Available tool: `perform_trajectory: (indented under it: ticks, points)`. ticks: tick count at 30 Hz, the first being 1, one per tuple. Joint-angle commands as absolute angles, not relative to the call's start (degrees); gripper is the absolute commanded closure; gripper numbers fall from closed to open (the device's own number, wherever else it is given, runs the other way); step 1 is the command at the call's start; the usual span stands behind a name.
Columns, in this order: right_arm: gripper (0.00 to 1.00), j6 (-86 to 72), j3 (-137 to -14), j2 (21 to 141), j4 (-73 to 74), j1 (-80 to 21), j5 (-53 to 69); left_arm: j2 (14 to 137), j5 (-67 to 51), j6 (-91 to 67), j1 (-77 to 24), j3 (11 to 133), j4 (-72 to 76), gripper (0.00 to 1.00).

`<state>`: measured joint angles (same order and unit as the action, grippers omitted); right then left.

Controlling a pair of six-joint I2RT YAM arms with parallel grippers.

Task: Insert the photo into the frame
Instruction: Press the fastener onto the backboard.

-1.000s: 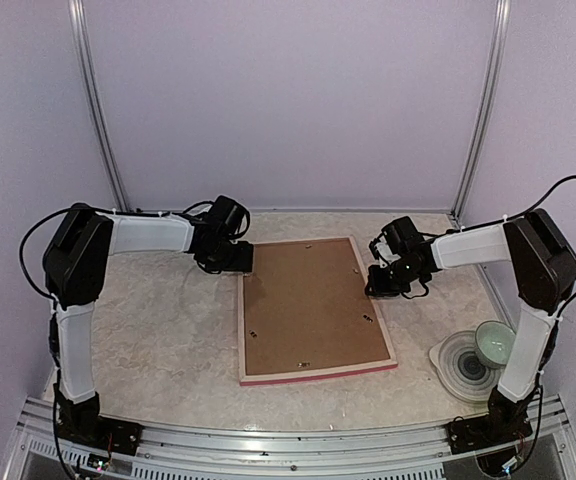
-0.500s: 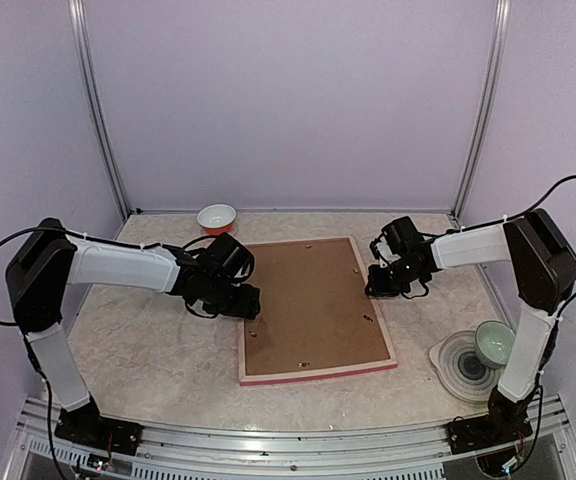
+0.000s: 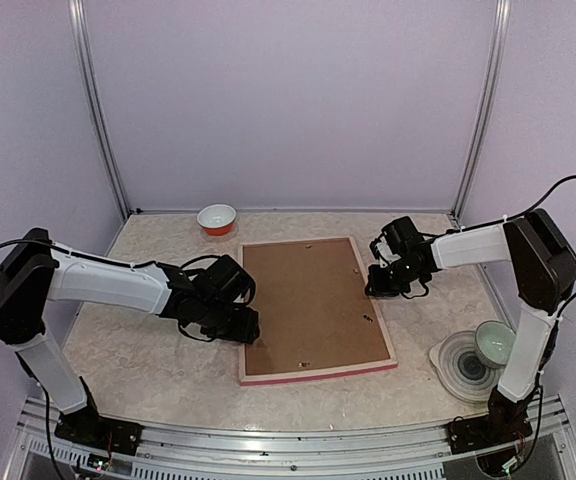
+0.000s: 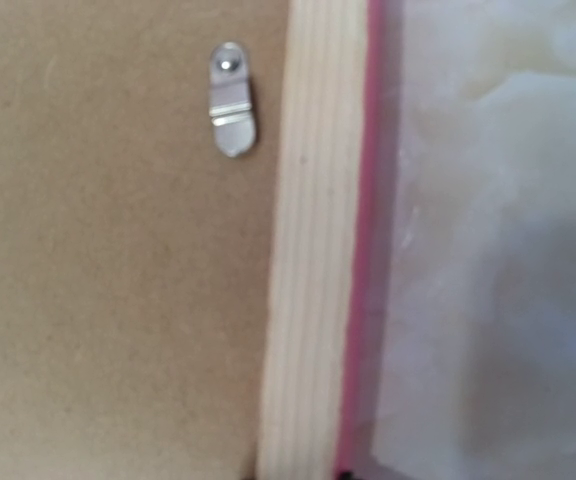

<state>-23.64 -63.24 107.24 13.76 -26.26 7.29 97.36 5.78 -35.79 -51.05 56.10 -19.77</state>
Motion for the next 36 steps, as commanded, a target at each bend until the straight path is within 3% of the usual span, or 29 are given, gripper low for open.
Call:
perform_trajectory:
  ticks: [1,36]
  points:
    - [0.89,-22.2,-61.9,107.8,15.1,-27.6,10.2,95.9,6.2,-37.3,-51.2,55.0,-20.6,0.43]
    - [0.89,-21.9,-62.1,108.4,14.9,-27.6,10.3,98.0,7.7,-35.8,-50.5,56.8,-18.8,0.52]
